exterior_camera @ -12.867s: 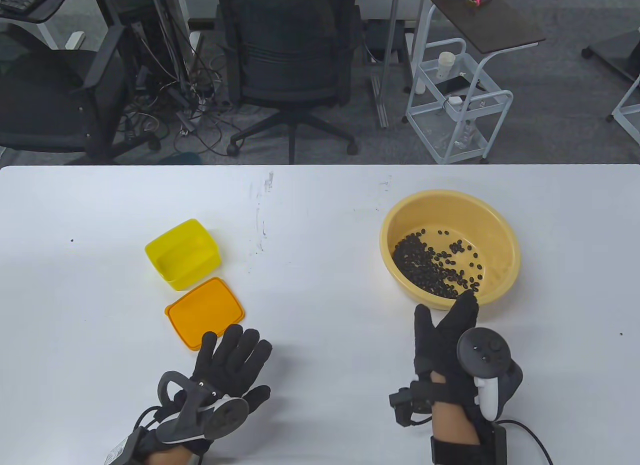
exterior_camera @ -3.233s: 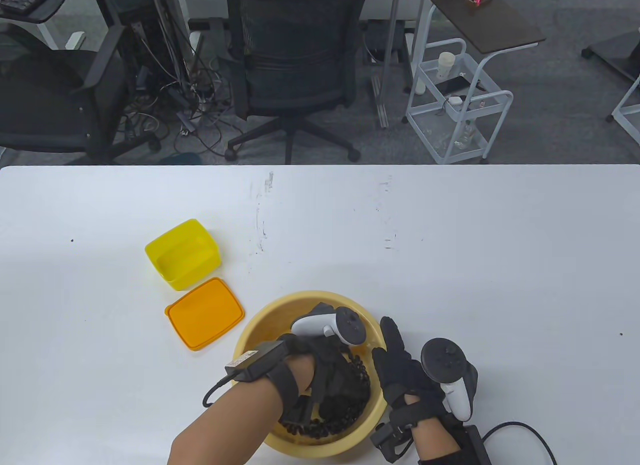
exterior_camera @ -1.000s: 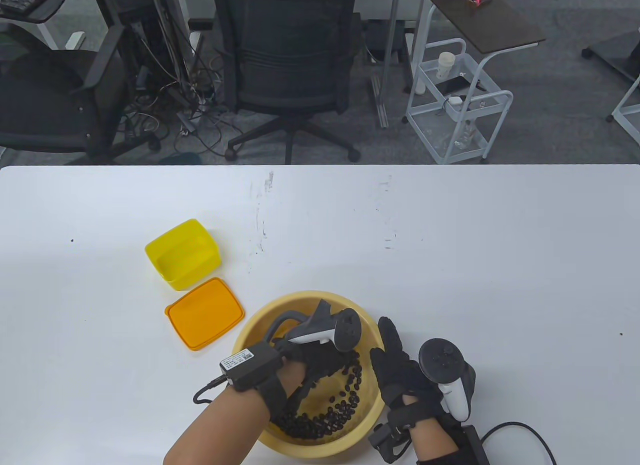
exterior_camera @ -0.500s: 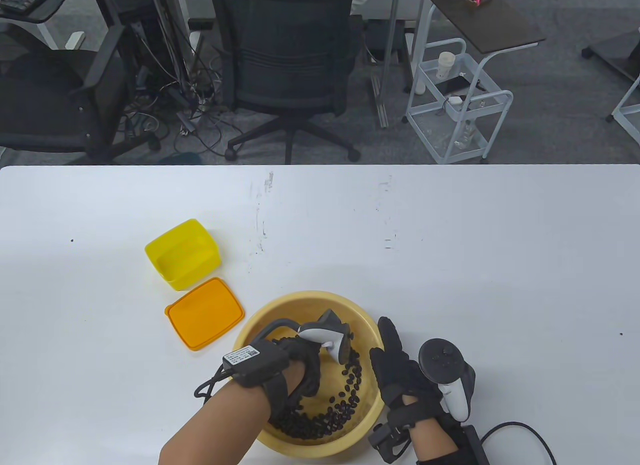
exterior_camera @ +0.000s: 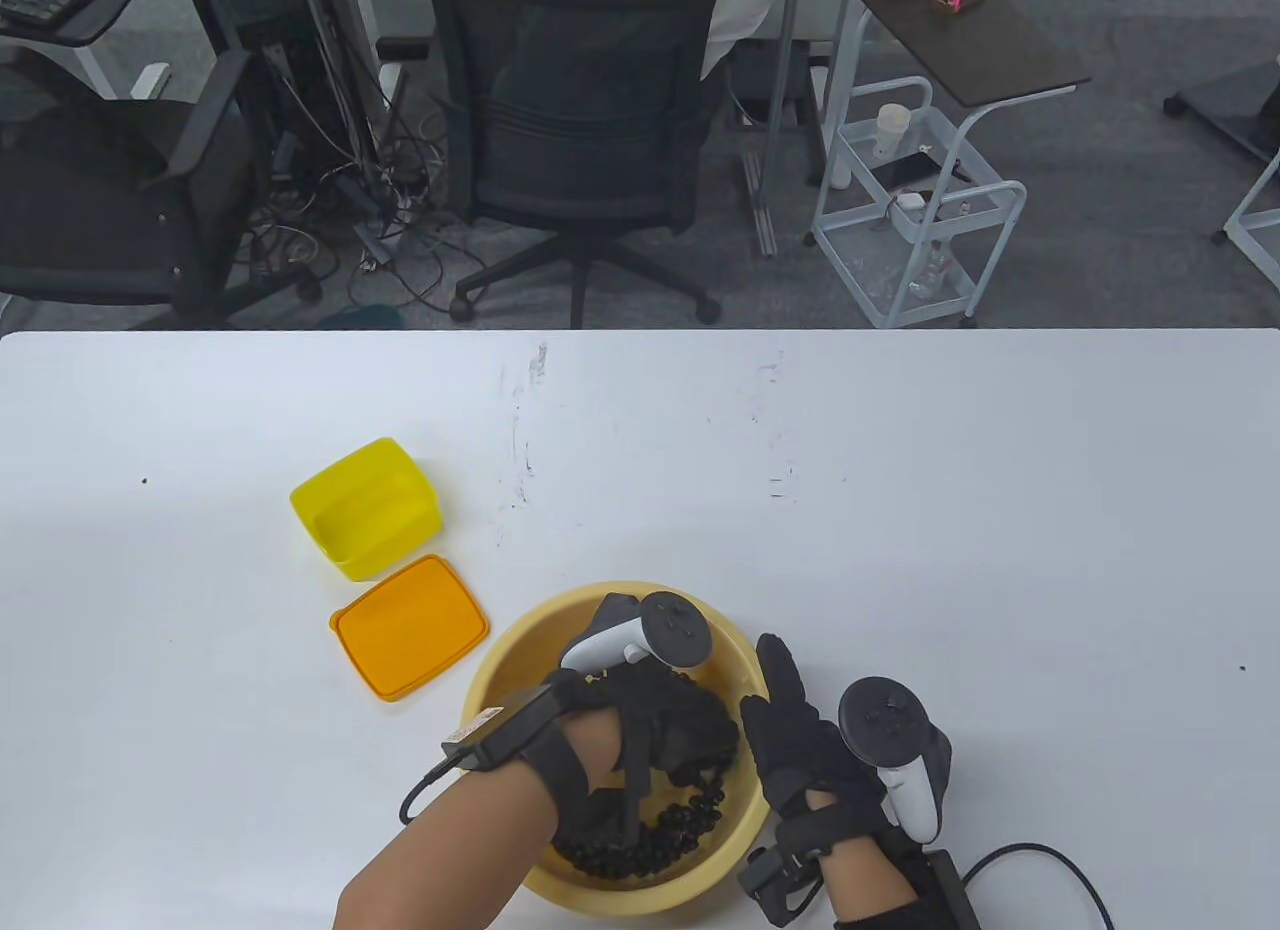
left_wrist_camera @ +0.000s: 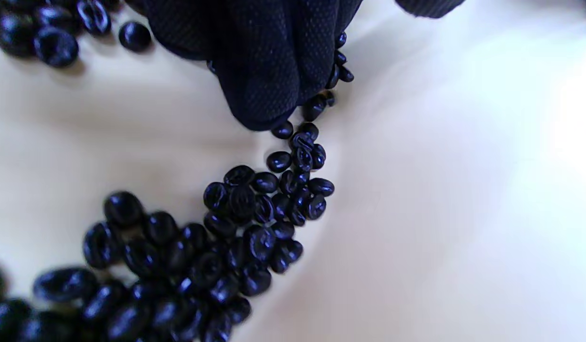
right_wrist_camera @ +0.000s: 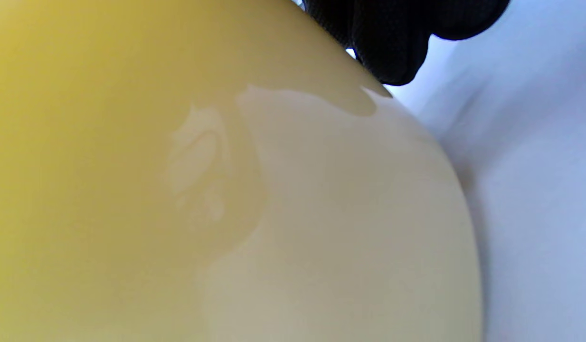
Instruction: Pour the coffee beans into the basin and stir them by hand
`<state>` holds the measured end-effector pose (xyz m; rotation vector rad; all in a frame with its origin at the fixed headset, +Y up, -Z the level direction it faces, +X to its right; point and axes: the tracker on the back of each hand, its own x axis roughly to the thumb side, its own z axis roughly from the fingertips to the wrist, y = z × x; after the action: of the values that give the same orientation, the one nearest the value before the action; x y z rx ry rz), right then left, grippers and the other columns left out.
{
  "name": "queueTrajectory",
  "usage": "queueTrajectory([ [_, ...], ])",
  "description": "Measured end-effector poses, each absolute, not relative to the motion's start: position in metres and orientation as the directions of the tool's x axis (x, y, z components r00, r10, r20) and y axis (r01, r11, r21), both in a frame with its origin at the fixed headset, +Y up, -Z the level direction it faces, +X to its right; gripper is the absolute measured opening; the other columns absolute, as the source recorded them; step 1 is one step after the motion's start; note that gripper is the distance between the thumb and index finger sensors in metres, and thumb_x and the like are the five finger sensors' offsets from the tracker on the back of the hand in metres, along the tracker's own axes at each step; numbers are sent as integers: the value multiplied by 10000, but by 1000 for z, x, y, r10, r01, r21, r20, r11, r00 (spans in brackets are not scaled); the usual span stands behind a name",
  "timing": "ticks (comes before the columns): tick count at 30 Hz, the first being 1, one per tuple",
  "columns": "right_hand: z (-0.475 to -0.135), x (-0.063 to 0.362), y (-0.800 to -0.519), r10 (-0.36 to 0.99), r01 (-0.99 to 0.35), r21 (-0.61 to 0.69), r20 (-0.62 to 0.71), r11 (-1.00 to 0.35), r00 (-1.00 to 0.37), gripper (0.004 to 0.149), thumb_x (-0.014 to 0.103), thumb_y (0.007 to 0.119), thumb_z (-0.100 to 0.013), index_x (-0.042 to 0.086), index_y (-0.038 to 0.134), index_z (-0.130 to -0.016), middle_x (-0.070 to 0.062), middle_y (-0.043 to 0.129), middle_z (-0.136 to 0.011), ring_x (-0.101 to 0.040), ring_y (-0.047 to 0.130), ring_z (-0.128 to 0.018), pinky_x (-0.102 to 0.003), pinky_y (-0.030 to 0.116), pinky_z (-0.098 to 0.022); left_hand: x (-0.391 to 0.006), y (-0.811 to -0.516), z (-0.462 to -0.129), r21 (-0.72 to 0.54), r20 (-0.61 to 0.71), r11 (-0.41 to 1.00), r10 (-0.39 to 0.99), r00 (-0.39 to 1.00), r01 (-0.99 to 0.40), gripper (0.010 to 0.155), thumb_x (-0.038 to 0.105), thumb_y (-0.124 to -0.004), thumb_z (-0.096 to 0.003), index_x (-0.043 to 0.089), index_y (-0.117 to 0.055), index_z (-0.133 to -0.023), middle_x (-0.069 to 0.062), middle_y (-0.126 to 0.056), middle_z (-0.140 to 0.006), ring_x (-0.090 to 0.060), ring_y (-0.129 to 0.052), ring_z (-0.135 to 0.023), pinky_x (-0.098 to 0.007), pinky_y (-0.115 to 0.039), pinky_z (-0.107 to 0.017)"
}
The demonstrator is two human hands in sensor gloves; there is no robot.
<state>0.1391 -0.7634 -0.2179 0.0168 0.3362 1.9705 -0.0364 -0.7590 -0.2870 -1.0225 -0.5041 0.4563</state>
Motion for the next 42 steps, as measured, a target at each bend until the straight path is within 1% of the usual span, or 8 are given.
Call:
queueTrajectory([
  [7,-218,139,-763,899,-895,242,-142,-375,-415,633,378,507,-572,186,166,-1070,-263,483,-1007,-512,703,-825,-633,535,-598,-35,-751,-287,-765,328,643,432,840,-32,604,472,-583,-542,137,-485,-1034,-78,-713,-977,-224,-867,-786,-459,-528,-762],
  [16,-218,139,-764,898,-895,243,-142,-375,-415,632,379,506,-572,189,167,-1069,-262,482,-1007,-512,703,-824,-633,536,-598,-29,-742,-285,-552,531,799,116,839,238,600,460,-615,-521,150,-533,-1028,-97,-728,-976,-271,-865,-803,-482,-534,-755],
  [22,-218,139,-764,898,-894,244,-143,-375,-416,632,379,506,-572,187,168,-1070,-264,482,-1007,-511,703,-825,-634,535,-598,-27,-740,-283,-425,619,678,-265,739,599,664,487,-607,-515,85,-520,-1037,-159,-722,-997,-360,-868,-899,-503,-552,-753],
  [26,-218,139,-764,899,-895,245,-142,-373,-414,632,379,507,-573,188,167,-1070,-262,482,-1007,-511,703,-825,-633,536,-597,-37,-752,-284,-539,596,459,-385,705,706,697,502,-589,-518,-20,-624,-979,-222,-834,-909,-402,-959,-791,-488,-611,-725],
  [29,-218,139,-763,899,-894,246,-141,-374,-415,631,380,507,-573,188,169,-1071,-263,482,-1008,-511,703,-825,-633,536,-598,-41,-756,-283,-597,591,401,-366,719,694,725,519,-584,-512,-79,-719,-898,-237,-940,-793,-388,-1057,-649,-486,-664,-694],
  [32,-218,139,-764,900,-895,247,-141,-371,-412,632,379,507,-573,189,168,-1071,-262,483,-1007,-512,703,-825,-633,535,-598,-44,-761,-281,-680,572,344,-304,762,647,708,534,-592,-503,-47,-857,-808,-209,-1043,-679,-384,-1112,-527,-475,-699,-670],
  [39,-218,139,-764,900,-895,247,-142,-370,-412,632,380,506,-573,189,167,-1071,-262,482,-1008,-511,703,-826,-634,535,-598,-42,-778,-271,-898,407,233,113,907,374,700,544,-607,-493,-48,-947,-650,-173,-1118,-485,-353,-1149,-337,-444,-767,-612],
  [42,-218,139,-764,900,-896,246,-143,-370,-411,632,380,505,-572,190,166,-1071,-264,481,-1008,-512,703,-825,-634,535,-598,-39,-776,-270,-947,292,224,315,903,228,670,556,-581,-507,10,-894,-737,-121,-1087,-590,-317,-1139,-446,-459,-744,-634],
])
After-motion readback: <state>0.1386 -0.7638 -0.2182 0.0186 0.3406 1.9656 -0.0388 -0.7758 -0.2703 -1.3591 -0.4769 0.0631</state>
